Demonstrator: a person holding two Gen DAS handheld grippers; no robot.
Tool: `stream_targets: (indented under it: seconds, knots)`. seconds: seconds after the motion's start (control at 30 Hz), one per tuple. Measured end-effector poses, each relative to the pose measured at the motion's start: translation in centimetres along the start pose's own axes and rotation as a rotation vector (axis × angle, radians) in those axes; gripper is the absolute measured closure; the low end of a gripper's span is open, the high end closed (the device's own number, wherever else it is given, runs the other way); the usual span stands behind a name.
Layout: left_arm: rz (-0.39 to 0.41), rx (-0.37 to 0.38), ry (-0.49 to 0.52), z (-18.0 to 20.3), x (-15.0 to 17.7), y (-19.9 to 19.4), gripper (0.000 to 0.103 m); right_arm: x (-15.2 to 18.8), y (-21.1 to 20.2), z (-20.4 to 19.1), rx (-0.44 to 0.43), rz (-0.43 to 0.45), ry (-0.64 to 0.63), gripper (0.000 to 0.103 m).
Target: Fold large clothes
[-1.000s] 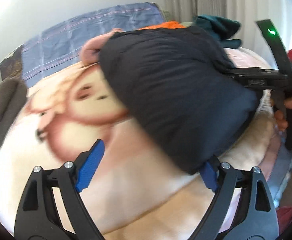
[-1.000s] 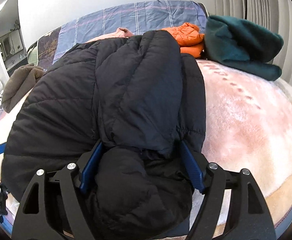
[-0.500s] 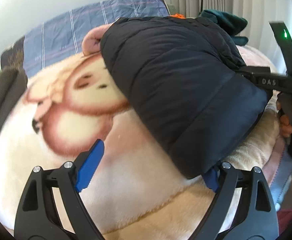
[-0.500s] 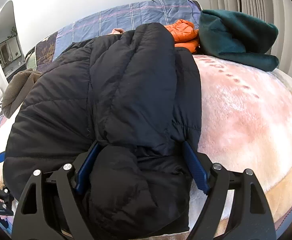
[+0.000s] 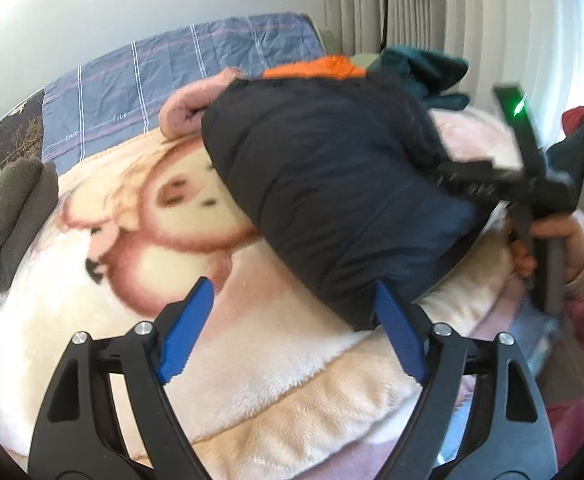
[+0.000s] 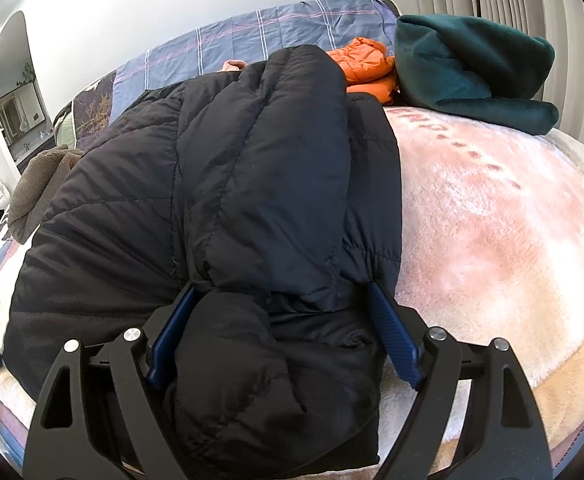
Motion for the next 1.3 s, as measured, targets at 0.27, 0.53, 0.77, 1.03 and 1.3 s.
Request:
stream_targets:
  seconds: [0.27,0.53,0.77,1.03,1.3]
  knots:
    - [0.094,-0.052,0.039,0.4,-4.3,-0.7,0.021,0.0,-0.1,0.0,-0.016,0.012,0.009,0.02]
    - [0.16,-0.059,0.081,2.2,-11.6,3.6,0.021,0.1,-0.1,0.1,-0.024,0.016,0.014,0.02]
    - [0.067,0.04,0.073,5.1,-17.1,11.9,0.022,0.2,0.0,0.4,-0.054,0.019,0.031,0.018]
    - [-0.03,0.009,0.146,6.9,-13.7,17.7,0.019,0.3,-2.0,1.6,-0.152,0.011,0.096,0.014]
    - [-0.02,0.028,0.136,6.6,-13.6,17.8,0.019,1.8,-4.7,2.7,-0.287,-0.026,0.241,0.013]
Point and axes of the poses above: each gripper's, at about its wrist camera, not at the fingertips, and y roughly the way its jaws point, z to its right, x to its underside, the point moved 10 cm from there along y, roughly the way its jaws point, and after that the axes turned 8 degrees about -x, right-handed, at the moved point
